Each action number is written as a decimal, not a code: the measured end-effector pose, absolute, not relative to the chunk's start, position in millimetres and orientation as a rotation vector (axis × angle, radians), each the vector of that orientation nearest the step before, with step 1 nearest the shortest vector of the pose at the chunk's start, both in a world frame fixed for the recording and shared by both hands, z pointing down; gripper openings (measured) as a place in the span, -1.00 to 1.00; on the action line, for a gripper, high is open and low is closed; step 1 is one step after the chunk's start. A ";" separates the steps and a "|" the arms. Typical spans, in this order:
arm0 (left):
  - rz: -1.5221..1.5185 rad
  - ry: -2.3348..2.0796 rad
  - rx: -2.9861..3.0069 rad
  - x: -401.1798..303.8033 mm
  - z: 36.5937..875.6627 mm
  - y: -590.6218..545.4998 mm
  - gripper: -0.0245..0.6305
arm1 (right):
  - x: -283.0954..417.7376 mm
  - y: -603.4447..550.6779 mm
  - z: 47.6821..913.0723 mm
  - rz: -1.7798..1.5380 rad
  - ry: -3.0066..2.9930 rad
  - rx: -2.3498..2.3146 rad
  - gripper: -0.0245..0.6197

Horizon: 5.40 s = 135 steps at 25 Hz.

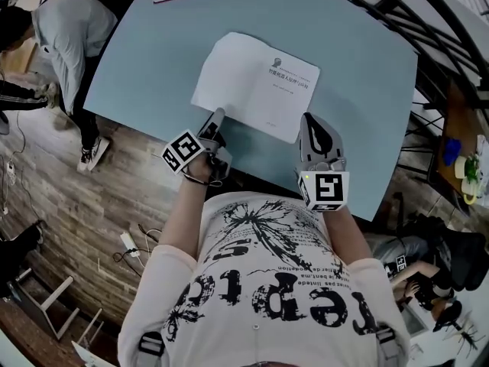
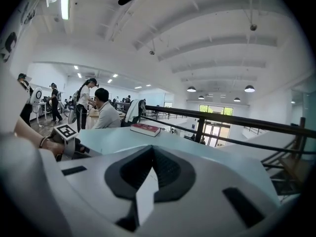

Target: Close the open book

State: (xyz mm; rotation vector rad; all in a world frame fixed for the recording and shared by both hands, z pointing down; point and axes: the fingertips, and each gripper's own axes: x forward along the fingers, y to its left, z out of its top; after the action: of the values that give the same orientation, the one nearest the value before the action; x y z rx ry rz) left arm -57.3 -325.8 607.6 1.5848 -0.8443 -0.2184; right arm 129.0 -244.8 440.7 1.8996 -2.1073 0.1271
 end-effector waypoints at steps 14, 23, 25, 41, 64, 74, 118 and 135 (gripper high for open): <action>-0.331 -0.872 1.409 -71.8 622.3 -338.5 -0.83 | 145.6 -237.0 439.5 0.119 -2.022 1.961 -0.89; -0.262 -0.862 1.627 -59.5 588.1 -329.8 -0.86 | 153.0 -222.9 436.6 0.168 -2.016 2.016 -0.89; -0.229 -0.861 1.696 -54.0 579.3 -326.2 -0.86 | 155.5 -219.5 434.9 0.179 -2.018 2.036 -0.89; 0.163 -0.931 2.168 3.2 552.4 -287.1 -0.87 | 185.6 -185.0 438.3 0.200 -2.010 2.101 -0.89; 1.158 -0.713 2.579 82.3 626.7 -231.9 -0.85 | 229.2 -138.0 454.4 0.305 -1.889 2.211 -0.89; 1.274 -0.319 2.619 92.6 632.7 -206.5 -0.19 | 235.8 -133.3 462.7 0.386 -1.740 2.290 -0.89; 0.059 -0.625 3.064 -23.1 313.7 -354.7 -0.87 | 113.3 -219.4 348.6 0.036 -1.751 2.430 -0.90; 0.086 -0.638 3.061 -19.5 318.1 -352.9 -0.87 | 116.5 -221.8 347.2 0.018 -1.779 2.423 -0.90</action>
State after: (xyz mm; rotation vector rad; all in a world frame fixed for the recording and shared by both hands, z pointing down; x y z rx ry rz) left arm -19.5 -352.9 318.1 3.0609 -0.6383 0.0863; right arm 116.5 -221.8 347.2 2.4226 -1.7786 0.0179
